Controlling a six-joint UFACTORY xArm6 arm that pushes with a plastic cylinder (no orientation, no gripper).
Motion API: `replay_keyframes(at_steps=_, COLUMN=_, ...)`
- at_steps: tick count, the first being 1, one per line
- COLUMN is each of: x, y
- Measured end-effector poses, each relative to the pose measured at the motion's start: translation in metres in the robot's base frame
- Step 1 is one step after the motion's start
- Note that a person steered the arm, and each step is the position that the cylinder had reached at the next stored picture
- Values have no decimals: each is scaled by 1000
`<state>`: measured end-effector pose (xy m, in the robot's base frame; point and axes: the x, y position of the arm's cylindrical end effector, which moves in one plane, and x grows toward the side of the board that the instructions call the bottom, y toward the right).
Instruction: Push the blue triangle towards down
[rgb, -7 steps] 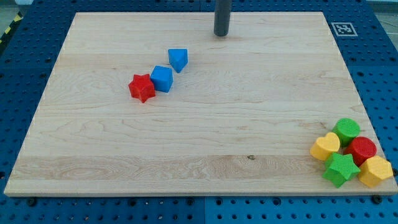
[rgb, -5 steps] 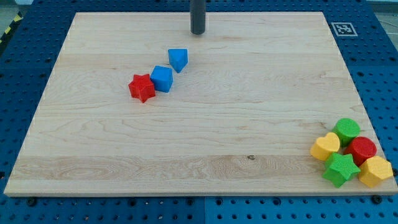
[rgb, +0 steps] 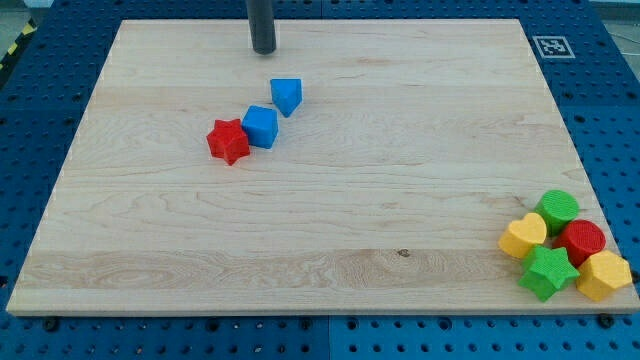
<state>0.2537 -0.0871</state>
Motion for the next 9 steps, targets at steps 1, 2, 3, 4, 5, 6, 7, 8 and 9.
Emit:
replay_keyframes(at_steps=1, x=0, y=-10)
replay_keyframes(at_steps=2, x=0, y=-26)
replay_keyframes(at_steps=3, x=0, y=-37)
replay_keyframes(at_steps=4, x=4, y=-35)
replay_keyframes(at_steps=5, x=14, y=-21)
replay_keyframes(at_steps=6, x=27, y=-4)
replay_keyframes(at_steps=7, x=39, y=2)
replay_keyframes(at_steps=8, x=47, y=2)
replay_keyframes(at_steps=9, x=56, y=2)
